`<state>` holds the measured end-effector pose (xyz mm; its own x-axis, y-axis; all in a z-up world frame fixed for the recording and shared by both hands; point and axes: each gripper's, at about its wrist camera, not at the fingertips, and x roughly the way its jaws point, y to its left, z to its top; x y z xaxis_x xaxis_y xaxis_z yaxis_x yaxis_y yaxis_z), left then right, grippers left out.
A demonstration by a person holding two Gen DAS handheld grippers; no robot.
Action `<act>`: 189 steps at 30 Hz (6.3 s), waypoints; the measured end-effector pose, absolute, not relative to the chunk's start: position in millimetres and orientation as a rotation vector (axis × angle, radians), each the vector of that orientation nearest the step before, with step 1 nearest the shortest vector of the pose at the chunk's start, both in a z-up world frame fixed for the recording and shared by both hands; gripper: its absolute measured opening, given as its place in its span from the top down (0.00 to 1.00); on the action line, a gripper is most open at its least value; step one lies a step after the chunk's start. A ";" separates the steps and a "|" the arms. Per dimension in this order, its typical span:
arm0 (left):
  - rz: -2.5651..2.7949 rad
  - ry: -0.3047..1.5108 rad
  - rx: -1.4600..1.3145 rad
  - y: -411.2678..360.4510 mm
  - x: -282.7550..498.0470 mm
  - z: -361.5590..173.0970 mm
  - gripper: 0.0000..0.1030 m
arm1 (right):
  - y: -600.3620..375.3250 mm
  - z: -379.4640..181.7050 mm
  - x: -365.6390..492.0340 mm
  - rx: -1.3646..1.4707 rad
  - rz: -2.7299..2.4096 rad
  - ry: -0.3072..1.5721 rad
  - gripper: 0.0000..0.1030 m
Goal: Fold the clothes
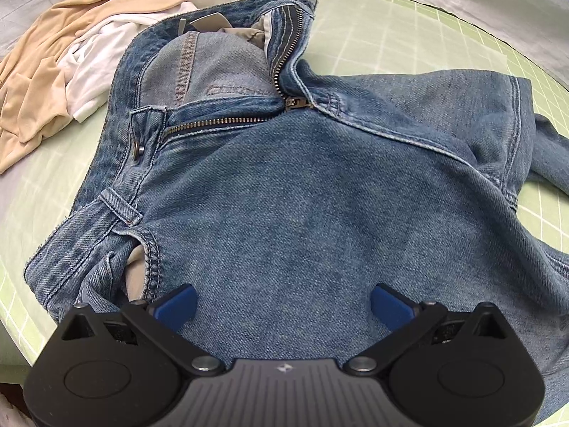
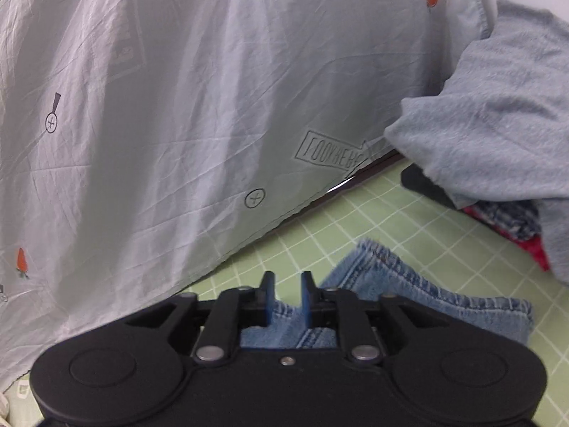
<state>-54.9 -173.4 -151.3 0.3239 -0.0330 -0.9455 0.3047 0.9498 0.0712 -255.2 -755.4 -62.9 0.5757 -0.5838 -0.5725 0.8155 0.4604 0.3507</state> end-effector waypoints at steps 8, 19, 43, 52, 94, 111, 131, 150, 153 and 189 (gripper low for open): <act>-0.193 1.221 0.233 -174.6 -55.4 -151.3 0.00 | -724.4 -80.3 -336.1 0.539 -1.000 0.461 0.00; -0.164 1.225 0.249 -179.7 -53.0 -149.7 0.00 | -727.6 -130.6 -368.4 0.650 -1.111 0.591 0.01; -0.142 1.158 0.212 -172.0 -78.8 -156.1 0.00 | -679.0 -113.6 -487.7 0.661 -1.362 0.568 0.95; -0.219 1.130 0.269 -163.6 -87.8 -157.6 0.00 | -643.4 -122.6 -541.9 0.671 -1.410 0.614 0.95; -0.404 1.071 0.157 -170.8 9.2 -103.3 0.00 | -640.3 -79.3 -376.7 0.445 -1.191 0.778 0.00; -0.292 1.067 0.072 -211.9 131.3 -128.2 0.00 | -711.9 -122.8 -143.2 0.506 -0.960 0.761 0.01; -0.167 1.037 -0.013 -190.2 139.2 -133.2 0.80 | -695.5 -137.2 -135.6 0.399 -0.921 0.786 0.93; -0.135 0.998 -0.148 -90.4 6.3 -76.4 0.82 | -723.0 -58.5 -321.7 0.369 -1.355 0.542 0.93; -0.079 1.138 -0.153 -73.8 -12.1 -111.1 0.80 | -719.2 -72.9 -342.6 0.399 -1.370 0.595 0.93; -0.235 0.991 -0.106 -99.8 74.8 -77.4 0.69 | -699.8 -89.6 -342.5 0.450 -1.348 0.690 0.93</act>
<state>74.8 -99.8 -77.4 0.5250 -0.2440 -0.8153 0.1476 0.9696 -0.1952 -342.5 -699.8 -89.6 0.0724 -0.7278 -0.6819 0.9788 0.1833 -0.0918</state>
